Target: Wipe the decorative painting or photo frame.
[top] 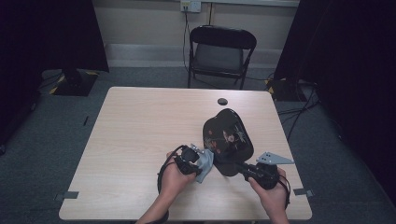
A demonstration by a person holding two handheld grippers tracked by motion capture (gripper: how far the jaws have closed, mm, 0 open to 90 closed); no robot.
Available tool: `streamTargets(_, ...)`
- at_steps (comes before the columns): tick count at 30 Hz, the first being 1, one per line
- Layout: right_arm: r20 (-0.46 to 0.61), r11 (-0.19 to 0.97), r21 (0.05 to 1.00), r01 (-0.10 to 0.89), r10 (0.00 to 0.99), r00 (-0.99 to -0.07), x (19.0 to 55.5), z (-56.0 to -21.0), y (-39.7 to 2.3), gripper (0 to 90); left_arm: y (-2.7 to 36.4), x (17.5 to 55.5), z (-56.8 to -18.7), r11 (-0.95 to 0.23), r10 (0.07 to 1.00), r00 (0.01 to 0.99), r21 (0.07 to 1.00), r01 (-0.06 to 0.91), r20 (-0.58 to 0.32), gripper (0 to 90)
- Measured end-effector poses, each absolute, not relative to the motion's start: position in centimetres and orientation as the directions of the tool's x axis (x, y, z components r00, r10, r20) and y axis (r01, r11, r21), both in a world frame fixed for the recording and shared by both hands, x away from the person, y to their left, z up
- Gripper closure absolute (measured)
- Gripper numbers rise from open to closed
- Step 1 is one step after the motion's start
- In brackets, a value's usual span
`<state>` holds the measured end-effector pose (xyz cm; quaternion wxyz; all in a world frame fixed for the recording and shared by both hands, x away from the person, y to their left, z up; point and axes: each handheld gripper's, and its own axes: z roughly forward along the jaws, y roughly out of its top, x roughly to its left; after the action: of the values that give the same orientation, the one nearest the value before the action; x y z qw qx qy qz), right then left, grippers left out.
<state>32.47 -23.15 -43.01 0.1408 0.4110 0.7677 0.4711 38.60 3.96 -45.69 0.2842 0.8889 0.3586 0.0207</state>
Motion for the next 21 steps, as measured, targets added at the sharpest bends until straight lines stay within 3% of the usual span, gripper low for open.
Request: streamTargets(21, 0.171, 0.217, 0.840, 0.498, 0.765, -0.621, 32.5, -43.0, -23.1, 79.4, 5.5, 39.9, -32.7, -0.533, 0.639, 0.763, 0.663, 0.526, -0.092, 79.5)
